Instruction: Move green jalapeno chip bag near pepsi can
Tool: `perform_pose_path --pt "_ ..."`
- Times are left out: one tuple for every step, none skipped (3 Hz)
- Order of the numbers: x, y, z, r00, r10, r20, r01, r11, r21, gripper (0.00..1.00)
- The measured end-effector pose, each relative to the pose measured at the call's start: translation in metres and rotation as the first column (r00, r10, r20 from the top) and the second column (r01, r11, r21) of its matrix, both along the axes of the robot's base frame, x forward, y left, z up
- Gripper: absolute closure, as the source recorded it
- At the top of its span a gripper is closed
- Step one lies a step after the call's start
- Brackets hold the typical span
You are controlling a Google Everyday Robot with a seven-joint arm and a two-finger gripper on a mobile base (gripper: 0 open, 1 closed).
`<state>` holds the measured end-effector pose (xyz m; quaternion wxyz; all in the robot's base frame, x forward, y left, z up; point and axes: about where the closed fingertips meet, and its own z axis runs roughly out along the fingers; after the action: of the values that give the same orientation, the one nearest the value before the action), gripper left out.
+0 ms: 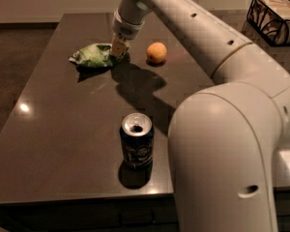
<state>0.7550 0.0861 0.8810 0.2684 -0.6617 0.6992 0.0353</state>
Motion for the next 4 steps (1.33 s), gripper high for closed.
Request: perform_pose_path --pt "-0.031 -0.01 0.022 0.9981 0.05 0.035 -0.051 0.998 0.024 1.0" --pt "-0.076 -0.023 0.04 0.9933 0.102 0.055 -0.105 0.993 0.057 1.0" --pt "-0.114 -0.044 0.053 0.992 0.105 0.07 -0.112 0.989 0.097 1.0" --pt "-0.139 -0.076 0.058 0.9962 0.055 0.067 -0.062 0.991 0.115 1.0"
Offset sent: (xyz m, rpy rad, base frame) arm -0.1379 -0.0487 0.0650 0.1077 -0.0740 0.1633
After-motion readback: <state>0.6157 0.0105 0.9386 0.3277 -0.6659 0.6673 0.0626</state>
